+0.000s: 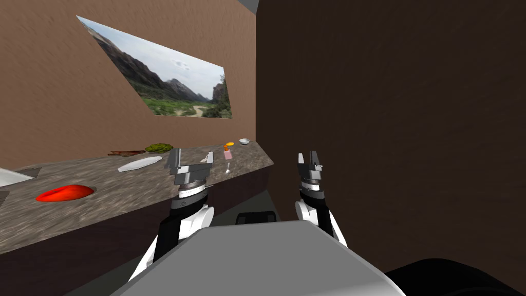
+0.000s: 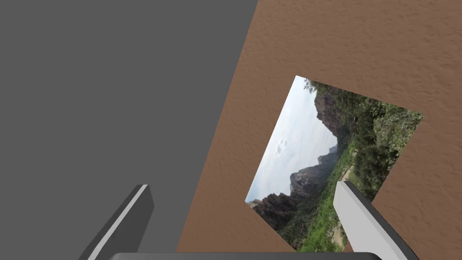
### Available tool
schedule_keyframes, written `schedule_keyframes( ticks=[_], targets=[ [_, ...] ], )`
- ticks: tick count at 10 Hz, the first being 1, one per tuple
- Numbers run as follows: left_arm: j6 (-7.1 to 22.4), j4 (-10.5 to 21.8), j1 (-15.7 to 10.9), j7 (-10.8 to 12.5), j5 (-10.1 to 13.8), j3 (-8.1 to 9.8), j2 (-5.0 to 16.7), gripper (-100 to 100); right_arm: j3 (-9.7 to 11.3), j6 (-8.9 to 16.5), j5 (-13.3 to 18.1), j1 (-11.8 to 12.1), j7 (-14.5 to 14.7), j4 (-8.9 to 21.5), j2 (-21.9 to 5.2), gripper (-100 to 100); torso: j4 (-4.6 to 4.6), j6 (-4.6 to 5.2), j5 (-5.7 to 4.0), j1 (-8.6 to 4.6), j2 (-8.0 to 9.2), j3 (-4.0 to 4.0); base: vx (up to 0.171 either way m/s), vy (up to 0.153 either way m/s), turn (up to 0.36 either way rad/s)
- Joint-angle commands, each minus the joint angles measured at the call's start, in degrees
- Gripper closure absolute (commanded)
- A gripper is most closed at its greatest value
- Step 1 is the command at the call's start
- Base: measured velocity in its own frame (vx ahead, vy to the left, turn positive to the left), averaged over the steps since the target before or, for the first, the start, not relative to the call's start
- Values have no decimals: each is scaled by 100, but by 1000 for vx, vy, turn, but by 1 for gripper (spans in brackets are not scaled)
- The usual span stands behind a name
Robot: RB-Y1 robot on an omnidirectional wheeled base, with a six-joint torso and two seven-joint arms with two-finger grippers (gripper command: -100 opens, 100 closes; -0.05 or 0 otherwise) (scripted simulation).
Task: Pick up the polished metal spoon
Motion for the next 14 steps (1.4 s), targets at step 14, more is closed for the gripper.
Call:
schedule_keyframes(
  ticks=[14],
  targets=[
    [1896,1587,-1164,1949,829,336,1154,-100,0,0,0,0,0,0,0,0,1,1,0,1,2,1,-14,-2,-64]
  ],
)
